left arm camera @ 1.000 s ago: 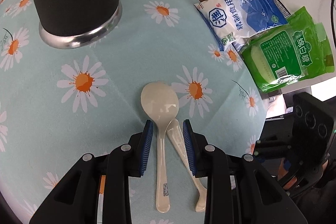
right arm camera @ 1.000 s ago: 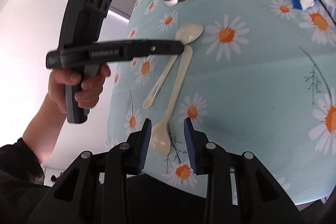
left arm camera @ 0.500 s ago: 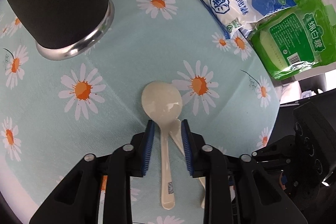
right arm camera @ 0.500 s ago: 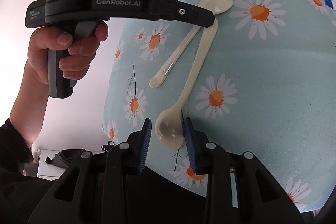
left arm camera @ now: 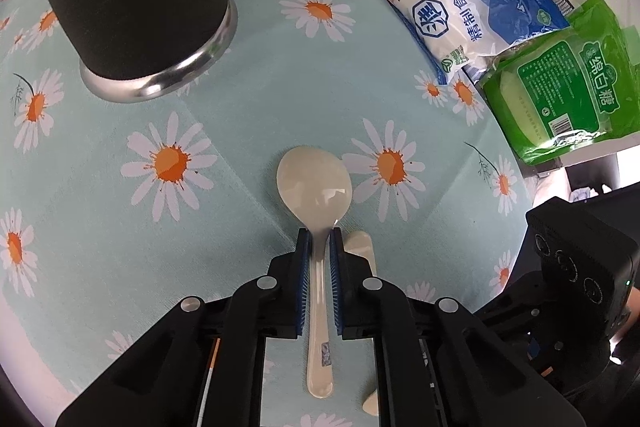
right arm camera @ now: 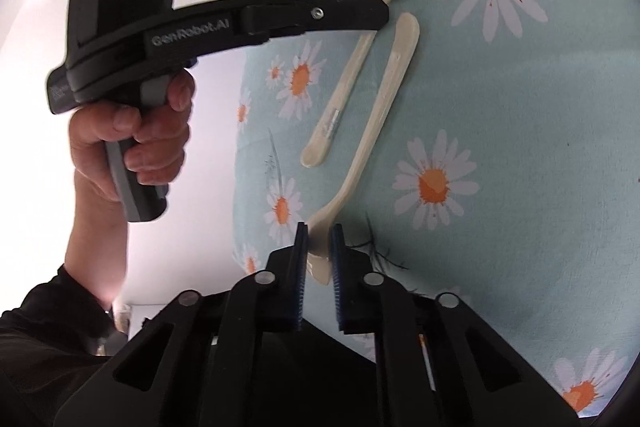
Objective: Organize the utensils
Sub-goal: 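Grasp a white spoon handle with the left gripper while the right gripper grasps the other spoon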
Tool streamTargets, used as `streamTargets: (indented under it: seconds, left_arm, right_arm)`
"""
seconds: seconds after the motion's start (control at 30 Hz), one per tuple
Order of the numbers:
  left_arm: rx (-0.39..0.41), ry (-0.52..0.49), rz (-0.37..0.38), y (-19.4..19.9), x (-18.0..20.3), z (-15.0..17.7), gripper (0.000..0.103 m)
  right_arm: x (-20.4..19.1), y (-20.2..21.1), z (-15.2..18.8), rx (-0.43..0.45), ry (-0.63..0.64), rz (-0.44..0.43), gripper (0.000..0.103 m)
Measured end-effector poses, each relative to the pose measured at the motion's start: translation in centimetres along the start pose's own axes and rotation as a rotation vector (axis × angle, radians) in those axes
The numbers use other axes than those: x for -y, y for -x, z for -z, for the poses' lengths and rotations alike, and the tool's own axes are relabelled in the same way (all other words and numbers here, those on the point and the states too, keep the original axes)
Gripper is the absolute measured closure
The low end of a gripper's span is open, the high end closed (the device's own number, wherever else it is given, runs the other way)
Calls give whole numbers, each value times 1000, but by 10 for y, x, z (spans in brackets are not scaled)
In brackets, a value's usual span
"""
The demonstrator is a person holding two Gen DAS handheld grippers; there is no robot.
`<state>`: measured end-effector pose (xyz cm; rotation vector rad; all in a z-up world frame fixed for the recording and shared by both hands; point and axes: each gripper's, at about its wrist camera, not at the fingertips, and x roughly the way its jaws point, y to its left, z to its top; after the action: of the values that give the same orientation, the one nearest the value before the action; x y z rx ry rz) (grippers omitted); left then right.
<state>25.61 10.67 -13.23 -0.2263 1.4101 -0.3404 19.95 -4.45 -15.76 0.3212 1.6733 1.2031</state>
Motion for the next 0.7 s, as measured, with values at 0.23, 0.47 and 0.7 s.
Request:
streamTargets:
  seconds: [0.23,0.47,0.7]
  left_arm:
    - [17,15,21,2,-5,1,96]
    - [47,19,35,8,-6,1,98]
    - [67,19,41,14,-7,2,99]
  right_arm:
    - [0,8,-3,18,-18,-14,94]
    - [1,28,0,55,-25,-18,96]
    - [4,47,1,90,-27,-23,98]
